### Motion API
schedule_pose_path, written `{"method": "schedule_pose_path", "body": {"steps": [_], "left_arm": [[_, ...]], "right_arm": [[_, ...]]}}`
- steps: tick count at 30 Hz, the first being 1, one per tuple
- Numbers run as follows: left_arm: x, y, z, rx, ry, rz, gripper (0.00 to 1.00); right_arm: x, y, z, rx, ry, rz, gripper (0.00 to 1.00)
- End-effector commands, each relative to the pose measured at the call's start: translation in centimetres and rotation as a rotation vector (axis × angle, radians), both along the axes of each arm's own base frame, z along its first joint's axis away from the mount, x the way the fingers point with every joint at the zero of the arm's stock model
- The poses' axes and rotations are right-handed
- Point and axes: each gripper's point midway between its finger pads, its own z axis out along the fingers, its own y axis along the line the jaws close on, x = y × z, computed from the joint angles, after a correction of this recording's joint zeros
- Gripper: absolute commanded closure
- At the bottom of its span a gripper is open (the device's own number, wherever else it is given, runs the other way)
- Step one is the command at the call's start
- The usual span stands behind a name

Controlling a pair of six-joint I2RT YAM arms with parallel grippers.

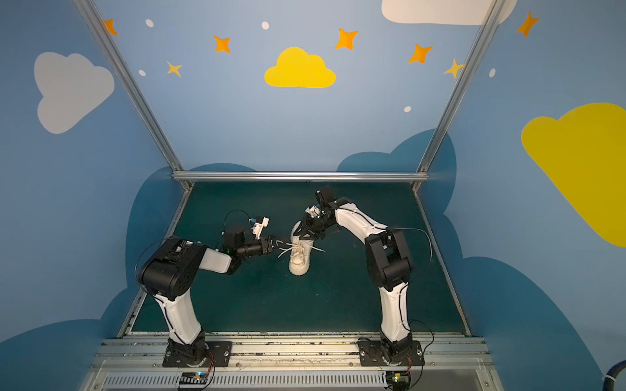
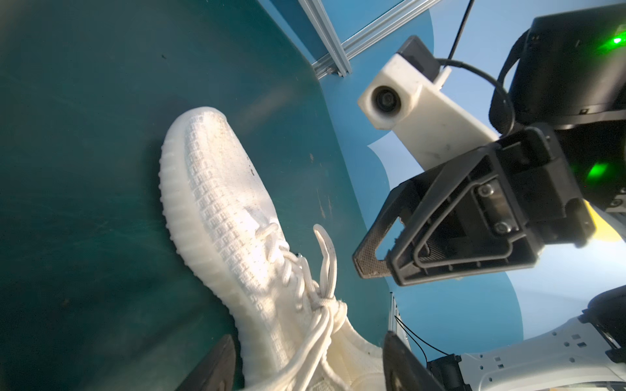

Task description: Tie the shoes

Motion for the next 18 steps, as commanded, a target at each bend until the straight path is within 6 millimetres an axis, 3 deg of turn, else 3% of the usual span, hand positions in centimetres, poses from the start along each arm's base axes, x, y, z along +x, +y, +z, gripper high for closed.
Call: {"method": "schedule_pose_path", "body": {"steps": [1, 10, 14, 18], "left_arm": [[0.1, 0.3, 1.1, -0.027, -0.048, 0.017, 0.32], [-1.2, 0.9, 0.1, -0.029, -0.034, 0.05, 0.3], [-1.6, 1.2, -0.3, -0.043, -0.025, 0.073, 0.39], [-1.9, 1.3, -0.7, -0.055, -0.015, 0.075, 0.6]], "right_arm": [[0.1, 1.2, 0.1, 0.036, 0.009, 0.013, 0.69], [-0.4, 2.0, -1.1, 0.042, 0.037, 0.023, 0.72], [-0.5, 2.1, -1.1, 0.043, 0.035, 0.024, 0.73], [-0.6, 2.1, -1.7, 0.041, 0.051, 0.02, 0.73]]}}
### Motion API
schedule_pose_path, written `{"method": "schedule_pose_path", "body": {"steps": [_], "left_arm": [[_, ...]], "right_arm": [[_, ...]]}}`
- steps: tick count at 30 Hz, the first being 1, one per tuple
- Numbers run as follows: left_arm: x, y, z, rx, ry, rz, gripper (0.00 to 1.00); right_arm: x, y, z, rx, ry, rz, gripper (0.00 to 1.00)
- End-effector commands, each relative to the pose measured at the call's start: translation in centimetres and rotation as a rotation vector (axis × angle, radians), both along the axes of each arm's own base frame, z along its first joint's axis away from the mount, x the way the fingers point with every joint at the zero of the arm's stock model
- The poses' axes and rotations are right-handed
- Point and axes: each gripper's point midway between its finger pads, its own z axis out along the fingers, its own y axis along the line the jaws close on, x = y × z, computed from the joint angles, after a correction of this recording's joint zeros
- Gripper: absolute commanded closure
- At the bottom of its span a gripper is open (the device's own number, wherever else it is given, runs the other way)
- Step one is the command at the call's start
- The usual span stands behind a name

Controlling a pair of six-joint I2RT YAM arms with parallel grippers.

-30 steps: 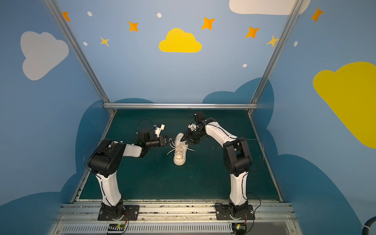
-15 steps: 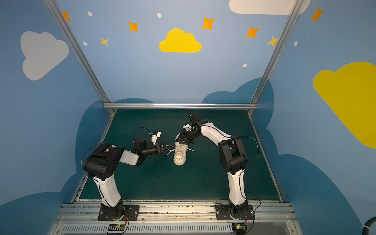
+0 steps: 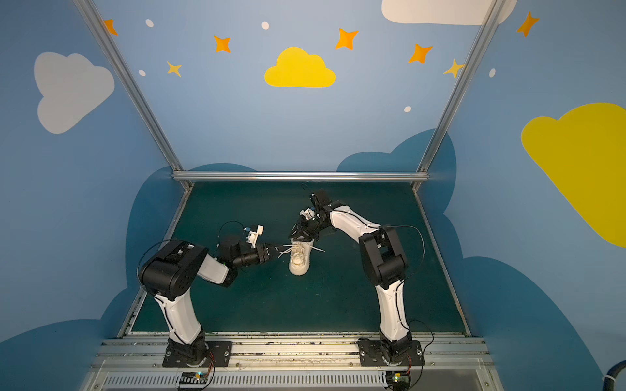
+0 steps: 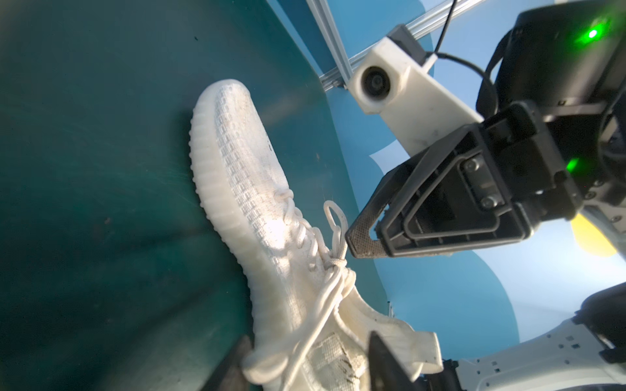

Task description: Tie the shoes

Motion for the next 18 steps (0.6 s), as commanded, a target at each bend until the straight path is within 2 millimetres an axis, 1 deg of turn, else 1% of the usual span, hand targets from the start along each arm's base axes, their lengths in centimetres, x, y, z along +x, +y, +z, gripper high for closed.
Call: {"method": "schedule_pose_path", "body": {"steps": [1, 2, 4, 8, 10, 14, 18], "left_arm": [[0.3, 0.1, 0.5, -0.021, -0.036, 0.012, 0.67], [0.3, 0.1, 0.5, -0.024, -0.038, 0.016, 0.73], [0.3, 0.2, 0.5, -0.025, -0.037, 0.02, 0.76], [0.5, 0.1, 0.8, -0.024, -0.052, 0.016, 0.95], [0.7, 0.0, 1.0, -0.016, -0.058, 0.01, 0.97], [1.0, -0.3, 1.8, 0.019, -0.082, -0.018, 0.97], [1.1, -0.3, 2.4, 0.072, -0.103, -0.042, 0.97]], "right_arm": [[-0.2, 0.3, -1.0, 0.006, 0.026, 0.001, 0.73], [-0.2, 0.3, -1.1, 0.009, 0.03, -0.002, 0.74], [-0.2, 0.4, -1.2, 0.011, 0.028, -0.001, 0.74], [-0.2, 0.3, -1.6, -0.003, 0.034, -0.001, 0.74], [-0.3, 0.2, -1.9, -0.012, 0.033, -0.003, 0.74], [-0.5, 0.1, -2.2, -0.034, 0.032, 0.003, 0.76], [-1.0, -0.6, -3.1, -0.091, 0.034, 0.007, 0.76]]}}
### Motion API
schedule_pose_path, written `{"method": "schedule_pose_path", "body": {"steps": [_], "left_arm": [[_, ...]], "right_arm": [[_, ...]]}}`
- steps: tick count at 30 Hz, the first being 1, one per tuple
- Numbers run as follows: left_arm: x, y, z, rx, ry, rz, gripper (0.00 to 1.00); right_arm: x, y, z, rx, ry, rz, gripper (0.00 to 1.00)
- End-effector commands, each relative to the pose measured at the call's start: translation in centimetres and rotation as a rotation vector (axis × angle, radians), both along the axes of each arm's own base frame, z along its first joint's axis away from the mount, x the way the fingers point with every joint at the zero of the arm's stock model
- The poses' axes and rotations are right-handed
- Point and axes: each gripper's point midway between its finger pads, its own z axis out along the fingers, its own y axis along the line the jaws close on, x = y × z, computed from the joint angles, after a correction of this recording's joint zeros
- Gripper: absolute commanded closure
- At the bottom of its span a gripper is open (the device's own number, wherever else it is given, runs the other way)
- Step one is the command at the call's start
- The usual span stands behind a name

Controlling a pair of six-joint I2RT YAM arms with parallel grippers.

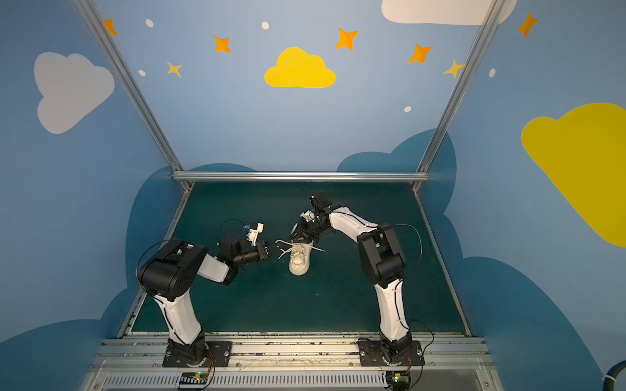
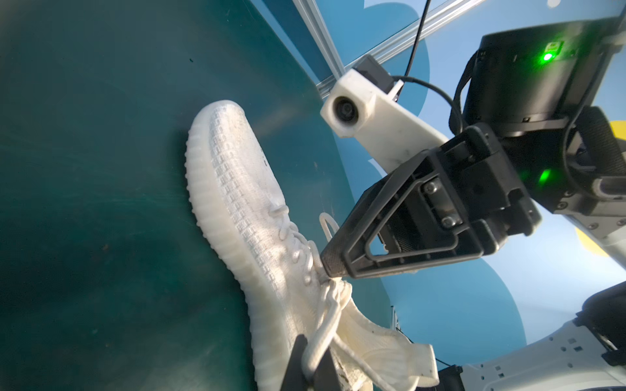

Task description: Tie the shoes

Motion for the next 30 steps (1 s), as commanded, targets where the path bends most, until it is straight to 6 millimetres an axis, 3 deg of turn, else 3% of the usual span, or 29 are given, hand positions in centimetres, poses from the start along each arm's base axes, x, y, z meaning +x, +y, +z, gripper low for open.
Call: {"method": "schedule_pose_path", "body": {"steps": [1, 11, 30], "left_arm": [[0.2, -0.1, 1.3, 0.062, -0.058, -0.043, 0.97], [0.4, 0.2, 2.8, 0.303, -0.118, -0.138, 0.97], [-0.3, 0.7, 2.5, 0.701, -0.194, -0.361, 0.97]], "right_arm": [[-0.9, -0.8, -1.8, -0.078, 0.018, 0.01, 0.76], [-1.6, -1.8, -3.6, -0.157, 0.009, 0.008, 0.73], [-1.9, -3.3, -4.4, -0.294, -0.042, 0.03, 0.71]]}}
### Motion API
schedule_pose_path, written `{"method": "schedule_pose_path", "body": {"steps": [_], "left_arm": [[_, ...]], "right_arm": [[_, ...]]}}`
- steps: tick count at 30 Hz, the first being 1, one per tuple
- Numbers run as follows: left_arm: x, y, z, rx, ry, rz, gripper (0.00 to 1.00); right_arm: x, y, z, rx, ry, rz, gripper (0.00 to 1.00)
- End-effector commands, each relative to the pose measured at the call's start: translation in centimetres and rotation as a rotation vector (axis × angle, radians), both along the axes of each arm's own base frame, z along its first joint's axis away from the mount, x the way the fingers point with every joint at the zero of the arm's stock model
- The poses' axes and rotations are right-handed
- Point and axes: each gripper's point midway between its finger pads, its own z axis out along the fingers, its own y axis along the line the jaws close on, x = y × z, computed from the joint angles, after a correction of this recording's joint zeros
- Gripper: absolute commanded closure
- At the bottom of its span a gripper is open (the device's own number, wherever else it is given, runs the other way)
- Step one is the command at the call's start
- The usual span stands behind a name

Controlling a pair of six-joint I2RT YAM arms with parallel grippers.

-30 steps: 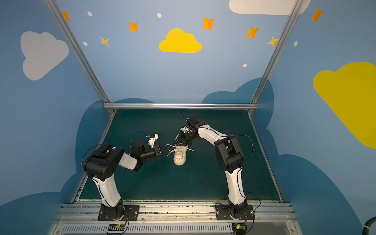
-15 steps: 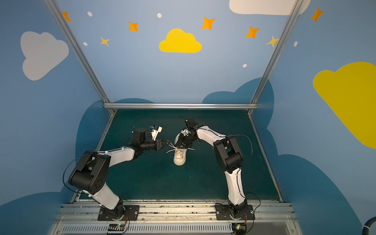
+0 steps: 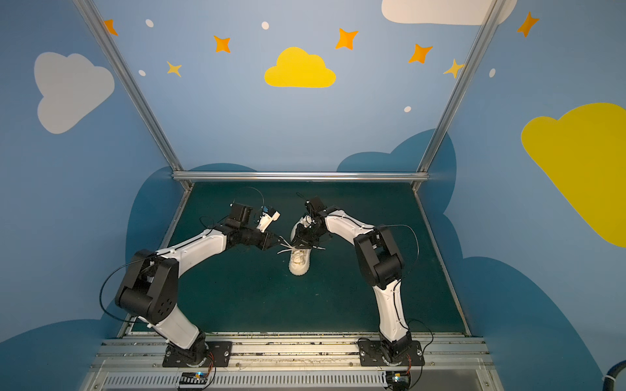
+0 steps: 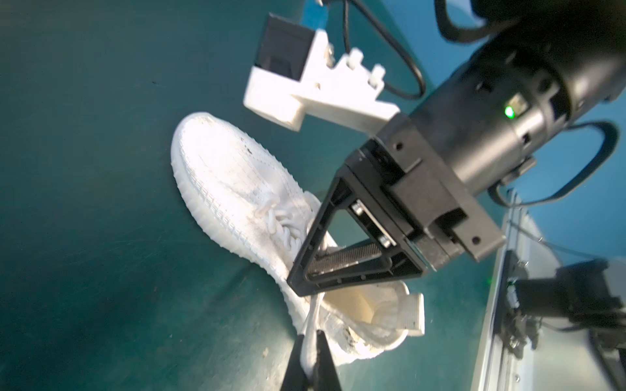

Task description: Tie the shoes

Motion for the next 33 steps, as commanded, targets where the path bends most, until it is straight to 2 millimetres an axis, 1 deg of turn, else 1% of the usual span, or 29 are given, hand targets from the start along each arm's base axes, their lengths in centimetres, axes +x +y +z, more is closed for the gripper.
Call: {"method": "schedule_pose_path", "body": {"steps": [1, 7, 13, 18, 22, 25, 27, 29, 30, 32, 33], "left_arm": [[-0.4, 1.2, -0.6, 0.131, -0.018, -0.05, 0.97], [-0.4, 1.7, -0.1, 0.238, -0.067, -0.082, 0.97], [-0.4, 2.1, 0.2, 0.313, -0.097, -0.11, 0.97], [-0.5, 2.2, -0.2, 0.348, -0.093, -0.138, 0.97], [-0.2, 2.4, -0.7, 0.369, -0.091, -0.141, 0.97], [-0.4, 1.5, -0.6, 0.296, -0.07, -0.147, 0.97], [-0.3, 0.9, -0.8, 0.217, -0.047, -0.132, 0.97], [-0.3, 0.7, -1.3, 0.15, -0.013, -0.121, 0.97], [0.0, 0.8, -1.6, 0.123, 0.003, -0.102, 0.94], [0.7, 1.2, -2.1, 0.082, 0.036, -0.072, 0.81], [1.0, 1.6, -2.3, 0.07, 0.048, -0.056, 0.81]], "right_arm": [[-1.3, -2.5, -1.8, -0.144, 0.038, -0.004, 0.71], [-1.4, -2.9, -2.5, -0.171, 0.042, 0.0, 0.72], [-1.4, -2.9, -2.6, -0.172, 0.042, -0.001, 0.72], [-1.5, -2.8, -2.6, -0.168, 0.046, 0.003, 0.72], [-1.3, -2.6, -2.3, -0.151, 0.045, 0.002, 0.71], [-1.0, -1.6, -0.9, -0.081, 0.03, 0.0, 0.69], [-0.6, -0.9, 0.5, -0.022, 0.023, -0.008, 0.67], [-0.2, -0.8, 1.6, 0.021, 0.024, -0.027, 0.67], [0.0, -0.9, 2.2, 0.038, 0.021, -0.036, 0.66], [0.4, -1.3, 3.6, 0.061, 0.003, -0.053, 0.65], [0.6, -1.7, 4.2, 0.07, -0.004, -0.063, 0.64]]}}
